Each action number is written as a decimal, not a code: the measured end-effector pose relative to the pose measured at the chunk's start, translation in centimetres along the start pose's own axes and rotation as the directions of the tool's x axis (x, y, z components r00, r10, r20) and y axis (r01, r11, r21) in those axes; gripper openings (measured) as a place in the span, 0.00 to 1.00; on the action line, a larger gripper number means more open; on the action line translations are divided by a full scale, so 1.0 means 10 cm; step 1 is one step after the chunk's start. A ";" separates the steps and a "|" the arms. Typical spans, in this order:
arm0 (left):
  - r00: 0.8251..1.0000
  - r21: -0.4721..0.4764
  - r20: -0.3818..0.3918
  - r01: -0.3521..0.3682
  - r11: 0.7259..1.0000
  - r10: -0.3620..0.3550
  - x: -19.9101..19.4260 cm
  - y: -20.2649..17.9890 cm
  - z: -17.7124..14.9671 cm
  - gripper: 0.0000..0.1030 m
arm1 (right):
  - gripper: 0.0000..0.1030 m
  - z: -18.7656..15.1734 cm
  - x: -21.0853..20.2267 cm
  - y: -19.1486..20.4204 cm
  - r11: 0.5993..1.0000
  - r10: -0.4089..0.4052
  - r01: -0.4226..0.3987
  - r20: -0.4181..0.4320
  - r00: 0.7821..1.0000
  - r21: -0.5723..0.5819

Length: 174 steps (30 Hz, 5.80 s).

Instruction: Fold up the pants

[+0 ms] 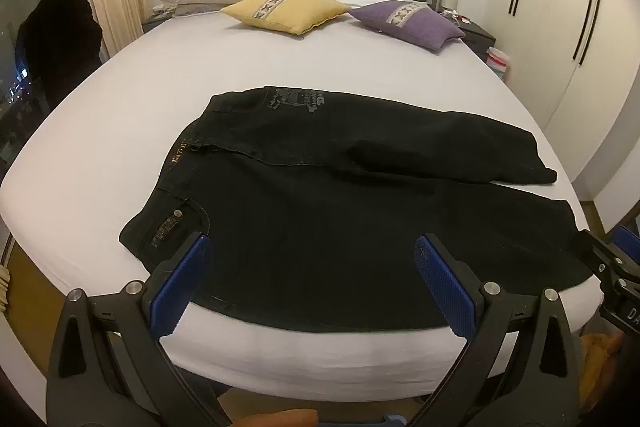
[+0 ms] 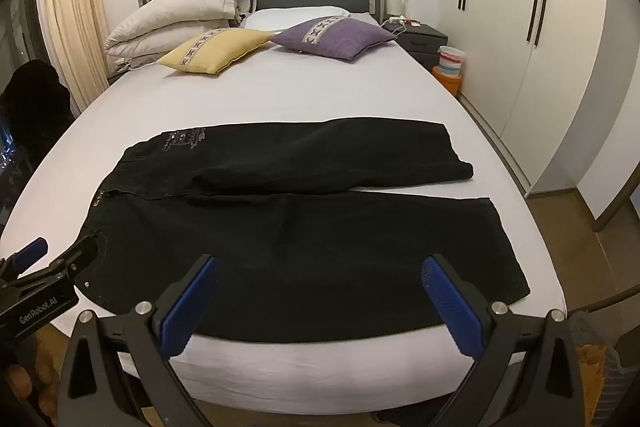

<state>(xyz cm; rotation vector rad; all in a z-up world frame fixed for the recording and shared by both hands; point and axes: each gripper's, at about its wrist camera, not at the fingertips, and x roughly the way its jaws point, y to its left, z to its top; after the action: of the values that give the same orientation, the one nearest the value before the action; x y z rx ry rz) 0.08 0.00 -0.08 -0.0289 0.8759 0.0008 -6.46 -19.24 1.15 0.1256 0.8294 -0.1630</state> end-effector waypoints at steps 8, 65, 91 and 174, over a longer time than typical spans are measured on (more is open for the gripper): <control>1.000 -0.003 0.005 -0.022 1.000 0.022 0.07 0.05 0.04 1.00 | 1.00 -0.01 0.02 -0.01 1.000 -0.008 0.008 -0.004 1.000 -0.007; 1.000 0.010 -0.005 -0.029 1.000 0.029 0.08 0.02 -0.10 1.00 | 1.00 -0.14 0.11 -0.05 1.000 -0.009 0.009 -0.016 1.000 -0.005; 0.999 0.048 -0.029 -0.034 0.998 0.035 0.32 0.03 -0.11 1.00 | 1.00 -0.13 0.30 -0.04 0.999 0.030 -0.032 -0.067 0.997 -0.017; 0.980 0.665 0.110 0.053 0.745 -0.167 2.65 1.21 2.17 0.07 | 0.06 2.14 4.03 0.31 0.488 0.269 -0.611 -0.559 0.785 -0.623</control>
<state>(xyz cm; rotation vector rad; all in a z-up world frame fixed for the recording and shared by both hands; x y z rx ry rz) 33.52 12.36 -6.83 0.5847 0.6668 -0.4192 36.34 -23.75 -14.27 -0.4884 1.1791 0.7879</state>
